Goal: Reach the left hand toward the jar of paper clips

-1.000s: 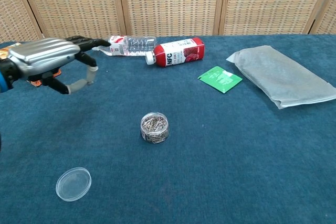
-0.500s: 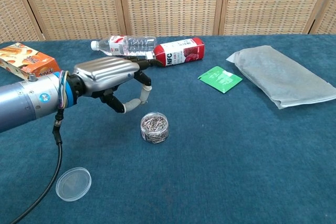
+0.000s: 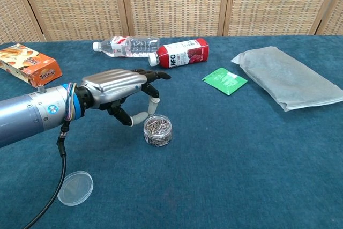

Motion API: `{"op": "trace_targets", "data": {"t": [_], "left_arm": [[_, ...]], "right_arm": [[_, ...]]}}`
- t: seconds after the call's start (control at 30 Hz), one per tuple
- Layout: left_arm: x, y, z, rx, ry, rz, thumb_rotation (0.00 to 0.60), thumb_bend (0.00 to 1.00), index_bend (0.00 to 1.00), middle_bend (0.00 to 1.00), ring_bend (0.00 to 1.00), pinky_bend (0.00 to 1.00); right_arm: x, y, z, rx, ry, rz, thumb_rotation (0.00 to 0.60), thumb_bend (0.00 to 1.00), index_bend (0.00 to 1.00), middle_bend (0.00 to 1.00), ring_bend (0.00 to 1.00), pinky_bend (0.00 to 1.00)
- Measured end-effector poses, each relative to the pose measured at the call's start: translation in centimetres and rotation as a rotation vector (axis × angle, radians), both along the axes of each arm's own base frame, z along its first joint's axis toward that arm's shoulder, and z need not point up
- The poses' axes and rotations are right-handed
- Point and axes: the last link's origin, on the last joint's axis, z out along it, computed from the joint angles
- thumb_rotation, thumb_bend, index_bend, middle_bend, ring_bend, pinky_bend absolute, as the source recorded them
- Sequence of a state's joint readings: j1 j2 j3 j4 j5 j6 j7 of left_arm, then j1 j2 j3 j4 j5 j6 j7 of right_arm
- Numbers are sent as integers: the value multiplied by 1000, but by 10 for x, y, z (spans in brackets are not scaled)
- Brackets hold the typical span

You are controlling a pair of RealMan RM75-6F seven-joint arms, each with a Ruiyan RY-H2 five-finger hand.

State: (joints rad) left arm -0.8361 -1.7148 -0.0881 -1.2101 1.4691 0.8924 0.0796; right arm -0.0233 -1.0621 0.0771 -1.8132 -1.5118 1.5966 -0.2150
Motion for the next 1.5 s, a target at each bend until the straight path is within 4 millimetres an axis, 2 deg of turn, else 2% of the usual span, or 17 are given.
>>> {"op": "trace_targets", "data": {"t": [0.13, 0.2, 0.43, 0.57, 0.67, 0.77, 0.87, 0.97, 1.07, 1.2, 1.33, 1.4, 1.5], "left_arm": [[1, -1, 2, -14, -23, 5, 600, 145, 67, 0, 0, 0], [3, -1, 4, -17, -40, 4, 600, 123, 27, 0, 0, 0], [8, 1, 21, 4, -121, -11, 600, 105, 0, 0, 0, 0], [8, 4, 43, 44, -160, -23, 600, 80, 0, 0, 0, 0], [-2, 7, 66, 89, -144, -21, 600, 43, 0, 0, 0, 0], [-21, 7, 93, 168, -103, -5, 600, 2, 0, 0, 0, 0], [-49, 0, 123, 263, -65, 55, 600, 0, 0, 0, 0, 0], [-78, -15, 152, 351, -64, 146, 600, 0, 0, 0, 0, 0], [-109, -38, 183, 455, -60, 245, 600, 6, 0, 0, 0, 0], [-152, -90, 221, 573, -61, 414, 600, 10, 0, 0, 0, 0], [-177, -134, 239, 608, -75, 532, 600, 10, 0, 0, 0, 0], [-181, -149, 241, 606, -97, 552, 600, 10, 0, 0, 0, 0], [-182, -160, 241, 593, -112, 549, 600, 10, 0, 0, 0, 0]], "right_arm": [[0, 0, 0, 0, 1, 1, 600, 0, 0, 0, 0, 0], [0, 0, 0, -1, 0, 2, 600, 0, 0, 0, 0, 0], [1, 2, 1, -3, -3, 8, 600, 0, 0, 0, 0, 0], [2, 3, 1, -2, -5, 14, 600, 0, 0, 0, 0, 0], [3, 5, 2, -6, -8, 19, 600, 0, 0, 0, 0, 0], [3, 6, 3, -9, -8, 21, 600, 0, 0, 0, 0, 0], [2, 6, 3, -7, -7, 15, 600, 0, 0, 0, 0, 0], [2, 6, 2, -1, -7, 14, 600, 0, 0, 0, 0, 0], [2, 7, 2, 2, -11, 21, 600, 0, 0, 0, 0, 0], [3, 7, 3, 5, -21, 27, 600, 0, 0, 0, 0, 0], [4, 8, 5, 8, -30, 36, 600, 0, 0, 0, 0, 0], [4, 8, 5, 10, -37, 41, 600, 0, 0, 0, 0, 0], [4, 9, 7, 11, -45, 47, 600, 0, 0, 0, 0, 0]]}}
